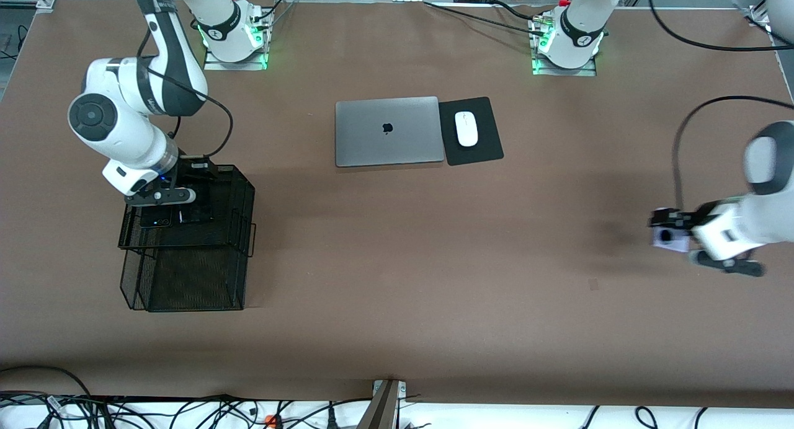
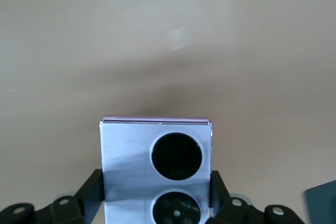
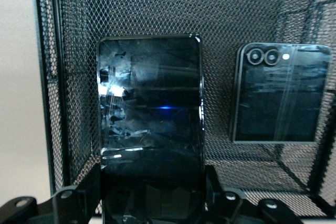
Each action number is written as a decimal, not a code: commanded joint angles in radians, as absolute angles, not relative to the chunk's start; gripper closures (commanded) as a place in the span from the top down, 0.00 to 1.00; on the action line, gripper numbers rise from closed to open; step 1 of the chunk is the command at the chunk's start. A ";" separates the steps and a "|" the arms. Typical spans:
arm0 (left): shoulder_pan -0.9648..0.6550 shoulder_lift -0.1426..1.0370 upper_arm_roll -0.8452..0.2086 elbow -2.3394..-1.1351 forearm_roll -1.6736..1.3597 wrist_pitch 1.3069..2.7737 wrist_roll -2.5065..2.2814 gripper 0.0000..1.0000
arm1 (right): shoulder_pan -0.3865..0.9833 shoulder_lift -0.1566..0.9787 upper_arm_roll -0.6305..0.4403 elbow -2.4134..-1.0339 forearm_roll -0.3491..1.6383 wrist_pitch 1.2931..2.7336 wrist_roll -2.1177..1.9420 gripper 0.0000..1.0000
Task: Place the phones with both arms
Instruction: 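Release the slab in the basket while the left gripper sets down the white phone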
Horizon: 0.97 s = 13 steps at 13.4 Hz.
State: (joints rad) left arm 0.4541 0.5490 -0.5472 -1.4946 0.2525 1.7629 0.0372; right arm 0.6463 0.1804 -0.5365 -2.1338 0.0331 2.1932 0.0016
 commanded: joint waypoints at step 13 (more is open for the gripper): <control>-0.338 0.813 -0.356 -1.474 0.276 2.227 -0.854 0.21 | 0.643 0.230 -0.560 -1.751 0.147 1.755 0.002 1.00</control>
